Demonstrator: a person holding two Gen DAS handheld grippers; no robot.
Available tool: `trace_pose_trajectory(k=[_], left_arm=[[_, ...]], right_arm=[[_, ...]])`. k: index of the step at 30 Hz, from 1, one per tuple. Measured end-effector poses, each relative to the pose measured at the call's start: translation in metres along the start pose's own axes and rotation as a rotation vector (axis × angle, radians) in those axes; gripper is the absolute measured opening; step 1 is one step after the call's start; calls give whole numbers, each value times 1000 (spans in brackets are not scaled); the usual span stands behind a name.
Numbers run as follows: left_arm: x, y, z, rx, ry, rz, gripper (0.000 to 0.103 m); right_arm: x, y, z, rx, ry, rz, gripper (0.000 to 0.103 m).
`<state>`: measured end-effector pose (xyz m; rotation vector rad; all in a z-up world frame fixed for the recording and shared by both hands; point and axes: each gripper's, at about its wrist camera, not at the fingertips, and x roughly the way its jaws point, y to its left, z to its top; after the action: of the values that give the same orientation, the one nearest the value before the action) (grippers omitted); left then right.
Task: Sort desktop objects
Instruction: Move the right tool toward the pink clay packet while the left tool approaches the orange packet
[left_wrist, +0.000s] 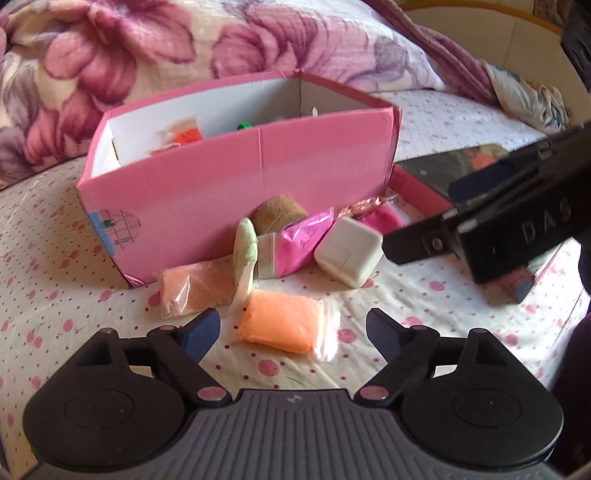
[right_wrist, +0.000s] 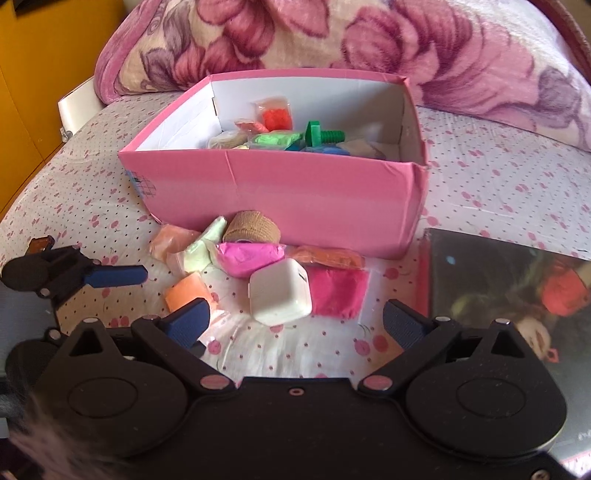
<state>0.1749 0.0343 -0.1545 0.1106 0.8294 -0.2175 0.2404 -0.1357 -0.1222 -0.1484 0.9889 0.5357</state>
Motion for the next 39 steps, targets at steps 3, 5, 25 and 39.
trace_pose_trajectory(k=[3, 5, 25, 39], left_arm=[[11, 9, -4, -20, 21, -29, 76], [17, 12, -6, -29, 27, -50, 74], [-2, 47, -21, -53, 31, -46, 56], [5, 61, -25, -101, 9, -71, 70]], right_arm=[[15, 3, 7, -11, -6, 6, 99], [19, 3, 9, -24, -8, 1, 97], [49, 31, 2, -233, 25, -31, 74], [71, 49, -7, -370, 41, -75, 67]])
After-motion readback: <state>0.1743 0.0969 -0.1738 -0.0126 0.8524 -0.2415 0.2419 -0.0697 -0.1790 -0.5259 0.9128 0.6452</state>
